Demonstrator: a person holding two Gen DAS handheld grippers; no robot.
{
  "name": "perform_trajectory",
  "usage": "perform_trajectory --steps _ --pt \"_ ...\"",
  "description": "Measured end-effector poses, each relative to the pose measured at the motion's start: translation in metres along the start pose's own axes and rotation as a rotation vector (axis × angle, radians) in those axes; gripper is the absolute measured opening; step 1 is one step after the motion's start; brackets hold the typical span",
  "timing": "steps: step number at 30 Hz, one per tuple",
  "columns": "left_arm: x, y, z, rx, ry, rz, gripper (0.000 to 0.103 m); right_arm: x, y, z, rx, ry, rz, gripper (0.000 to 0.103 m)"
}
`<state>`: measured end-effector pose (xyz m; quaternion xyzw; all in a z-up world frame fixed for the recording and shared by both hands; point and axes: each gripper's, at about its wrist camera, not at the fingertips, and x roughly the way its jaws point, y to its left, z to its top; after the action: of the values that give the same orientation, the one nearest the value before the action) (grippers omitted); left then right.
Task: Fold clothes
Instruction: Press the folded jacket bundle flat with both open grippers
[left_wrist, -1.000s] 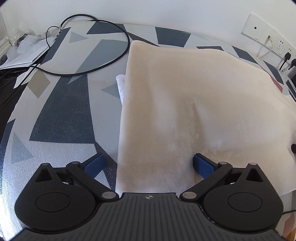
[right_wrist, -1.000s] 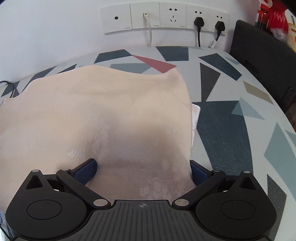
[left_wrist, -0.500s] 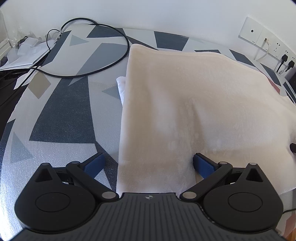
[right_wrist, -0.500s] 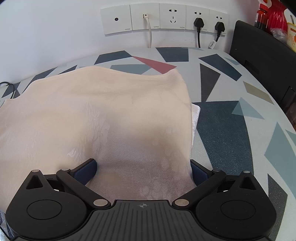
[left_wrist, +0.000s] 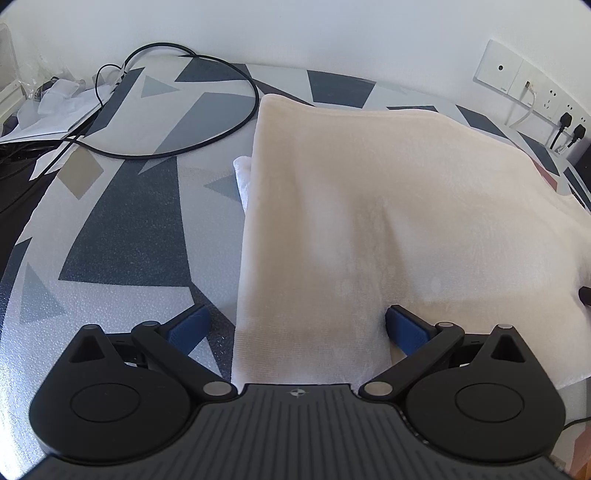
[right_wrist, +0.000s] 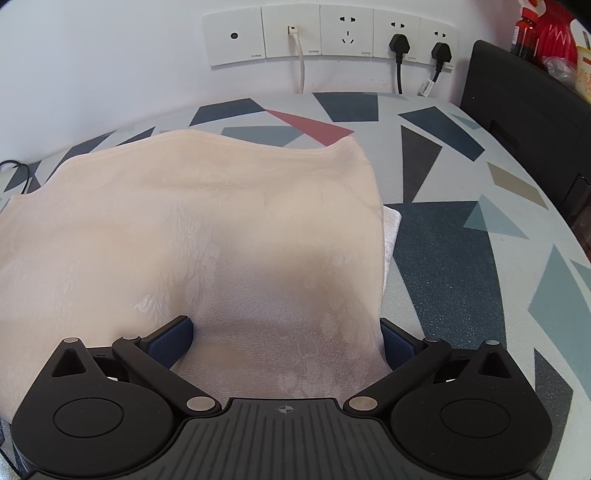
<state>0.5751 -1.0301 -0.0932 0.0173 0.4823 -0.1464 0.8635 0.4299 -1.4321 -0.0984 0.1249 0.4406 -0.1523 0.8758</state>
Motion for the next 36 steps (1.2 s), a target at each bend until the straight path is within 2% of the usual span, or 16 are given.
perform_trajectory --steps 7,26,30,31,34,36 --pt "-0.001 -0.003 -0.002 -0.043 -0.004 0.031 0.103 0.000 -0.001 -0.002 0.003 -0.008 -0.001 0.102" --pt "0.000 0.001 0.003 -0.021 0.036 0.006 0.103 0.000 -0.001 -0.002 0.007 0.004 -0.007 0.102" --pt "0.000 0.006 0.009 0.002 0.051 -0.020 0.103 -0.001 -0.001 -0.003 0.011 -0.005 -0.006 0.102" --pt "-0.004 0.009 0.010 -0.004 0.055 -0.011 0.103 -0.001 -0.002 -0.003 0.016 -0.006 -0.006 0.102" --pt "-0.029 0.015 0.007 0.000 -0.006 0.038 0.103 -0.002 -0.002 -0.005 0.043 -0.015 -0.012 0.102" --pt "-0.042 0.022 0.002 0.001 -0.020 0.062 0.103 -0.006 -0.004 -0.005 0.065 -0.014 -0.012 0.102"
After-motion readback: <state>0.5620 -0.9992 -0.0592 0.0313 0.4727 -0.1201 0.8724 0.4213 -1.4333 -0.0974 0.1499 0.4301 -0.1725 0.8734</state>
